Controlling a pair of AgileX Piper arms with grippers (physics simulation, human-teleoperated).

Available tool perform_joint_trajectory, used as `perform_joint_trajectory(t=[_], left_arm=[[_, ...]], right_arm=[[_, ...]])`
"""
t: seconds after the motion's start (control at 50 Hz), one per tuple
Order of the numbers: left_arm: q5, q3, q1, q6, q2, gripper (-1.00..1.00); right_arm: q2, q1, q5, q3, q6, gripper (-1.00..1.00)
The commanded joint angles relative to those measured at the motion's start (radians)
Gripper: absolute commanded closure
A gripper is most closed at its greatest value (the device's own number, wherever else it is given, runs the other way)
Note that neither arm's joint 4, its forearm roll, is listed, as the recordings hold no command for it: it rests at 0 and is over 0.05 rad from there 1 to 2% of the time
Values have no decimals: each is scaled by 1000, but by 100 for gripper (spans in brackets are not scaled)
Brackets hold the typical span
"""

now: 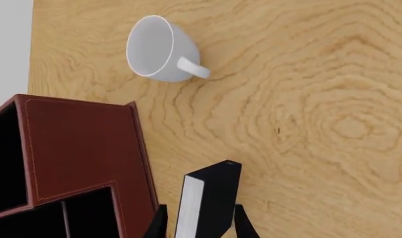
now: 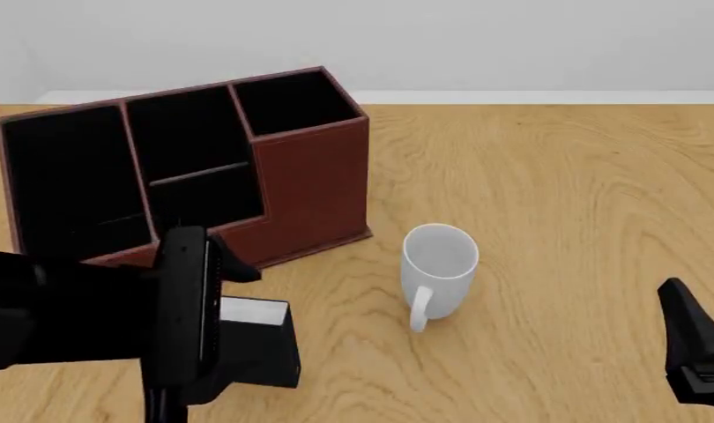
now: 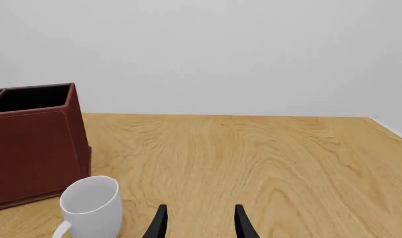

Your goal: Pick up the book and place it in the front compartment of the caddy.

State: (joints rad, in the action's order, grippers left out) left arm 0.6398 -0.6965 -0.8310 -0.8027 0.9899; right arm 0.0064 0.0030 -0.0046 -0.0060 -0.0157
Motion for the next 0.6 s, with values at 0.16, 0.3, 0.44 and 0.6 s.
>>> perform_joint_trajectory(t=[0.16,0.3,0.44,0.6], left_arm=[[-24,2,42,-10,26,-100],[-49,9,49,-4,44,-100],[-83,28,42,4,56,-100],[-105,40,42,10,70,-100]], right_arm=[[0,0,0,0,0,-100],[0,0,0,0,0,-100],[0,0,0,0,0,-100],[0,0,0,0,0,-100]])
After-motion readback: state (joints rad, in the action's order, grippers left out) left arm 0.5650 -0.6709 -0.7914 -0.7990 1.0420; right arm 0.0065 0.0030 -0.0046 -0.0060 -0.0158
